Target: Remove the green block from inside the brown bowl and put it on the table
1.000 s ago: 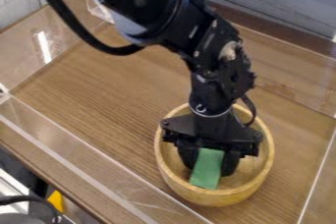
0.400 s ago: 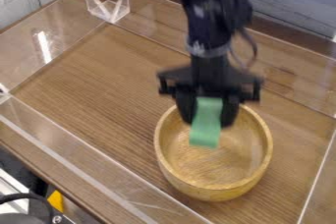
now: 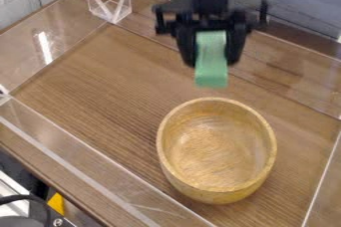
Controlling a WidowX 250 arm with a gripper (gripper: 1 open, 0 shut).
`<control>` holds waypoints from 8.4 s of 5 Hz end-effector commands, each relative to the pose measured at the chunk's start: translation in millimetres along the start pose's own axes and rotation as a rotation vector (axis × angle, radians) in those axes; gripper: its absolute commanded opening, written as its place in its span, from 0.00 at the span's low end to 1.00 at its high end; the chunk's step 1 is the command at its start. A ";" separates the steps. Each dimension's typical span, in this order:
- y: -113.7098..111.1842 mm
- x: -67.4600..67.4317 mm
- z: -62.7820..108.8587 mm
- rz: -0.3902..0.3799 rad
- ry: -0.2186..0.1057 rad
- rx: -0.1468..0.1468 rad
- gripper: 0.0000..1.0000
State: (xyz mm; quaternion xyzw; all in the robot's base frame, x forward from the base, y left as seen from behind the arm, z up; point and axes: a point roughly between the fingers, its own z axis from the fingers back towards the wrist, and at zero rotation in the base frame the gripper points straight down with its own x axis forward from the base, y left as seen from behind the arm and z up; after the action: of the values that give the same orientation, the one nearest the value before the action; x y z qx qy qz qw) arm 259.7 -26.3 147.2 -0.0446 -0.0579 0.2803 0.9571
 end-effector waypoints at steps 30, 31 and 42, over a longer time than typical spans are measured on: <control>152.2 39.4 -87.5 -0.339 -0.213 0.212 1.00; 151.2 44.6 -89.5 -0.325 -0.203 0.213 0.00; 130.2 35.9 -72.3 -0.610 -0.060 0.155 1.00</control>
State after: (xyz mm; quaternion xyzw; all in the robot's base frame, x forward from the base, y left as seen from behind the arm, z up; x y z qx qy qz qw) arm 226.2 97.7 57.3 0.0505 -0.0634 -0.0129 0.9966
